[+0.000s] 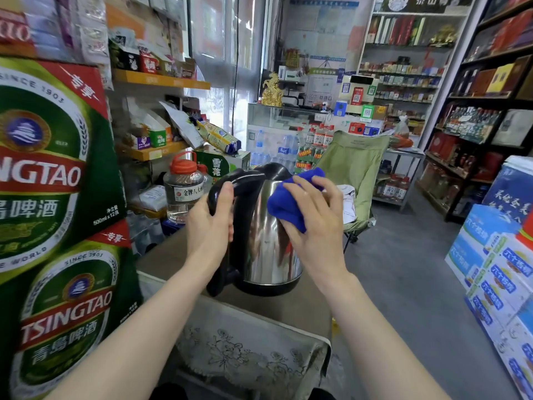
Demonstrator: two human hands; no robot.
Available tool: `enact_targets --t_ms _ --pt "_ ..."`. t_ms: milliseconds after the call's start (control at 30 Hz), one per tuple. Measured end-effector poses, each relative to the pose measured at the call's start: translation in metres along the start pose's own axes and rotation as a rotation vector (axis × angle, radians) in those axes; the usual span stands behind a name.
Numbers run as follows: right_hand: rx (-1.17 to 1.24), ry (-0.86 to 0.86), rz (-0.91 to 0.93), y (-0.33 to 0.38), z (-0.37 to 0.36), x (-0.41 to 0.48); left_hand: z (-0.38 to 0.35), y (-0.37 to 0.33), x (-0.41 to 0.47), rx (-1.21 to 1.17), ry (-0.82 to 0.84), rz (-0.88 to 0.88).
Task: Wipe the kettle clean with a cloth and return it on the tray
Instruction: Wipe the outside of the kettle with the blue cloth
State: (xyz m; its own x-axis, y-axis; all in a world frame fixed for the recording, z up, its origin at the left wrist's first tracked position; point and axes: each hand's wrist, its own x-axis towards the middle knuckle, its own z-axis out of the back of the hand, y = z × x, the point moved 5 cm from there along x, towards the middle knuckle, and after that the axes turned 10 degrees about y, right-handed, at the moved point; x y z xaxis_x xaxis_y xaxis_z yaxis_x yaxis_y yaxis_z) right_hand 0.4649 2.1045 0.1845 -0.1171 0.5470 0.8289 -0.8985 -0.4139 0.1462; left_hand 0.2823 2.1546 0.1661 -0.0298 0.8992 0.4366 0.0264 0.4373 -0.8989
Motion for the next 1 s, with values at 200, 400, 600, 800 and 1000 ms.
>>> enact_targets --t_ms 200,400,600,800,1000 --pt "0.061 0.045 -0.096 -0.019 -0.007 0.029 -0.012 0.0 -0.01 0.071 0.123 -0.074" --pt "-0.163 -0.022 0.017 -0.001 -0.015 0.018 -0.01 0.002 -0.001 0.083 0.059 -0.053" --pt "-0.356 0.049 0.457 0.026 -0.051 -0.036 -0.007 0.007 0.004 0.151 0.009 -0.065" --pt "-0.07 -0.087 0.012 0.012 -0.021 0.016 -0.008 -0.004 0.007 0.113 0.016 -0.068" --pt "-0.037 0.031 0.224 0.02 -0.039 -0.027 0.002 0.005 0.013 -0.01 0.036 0.029"
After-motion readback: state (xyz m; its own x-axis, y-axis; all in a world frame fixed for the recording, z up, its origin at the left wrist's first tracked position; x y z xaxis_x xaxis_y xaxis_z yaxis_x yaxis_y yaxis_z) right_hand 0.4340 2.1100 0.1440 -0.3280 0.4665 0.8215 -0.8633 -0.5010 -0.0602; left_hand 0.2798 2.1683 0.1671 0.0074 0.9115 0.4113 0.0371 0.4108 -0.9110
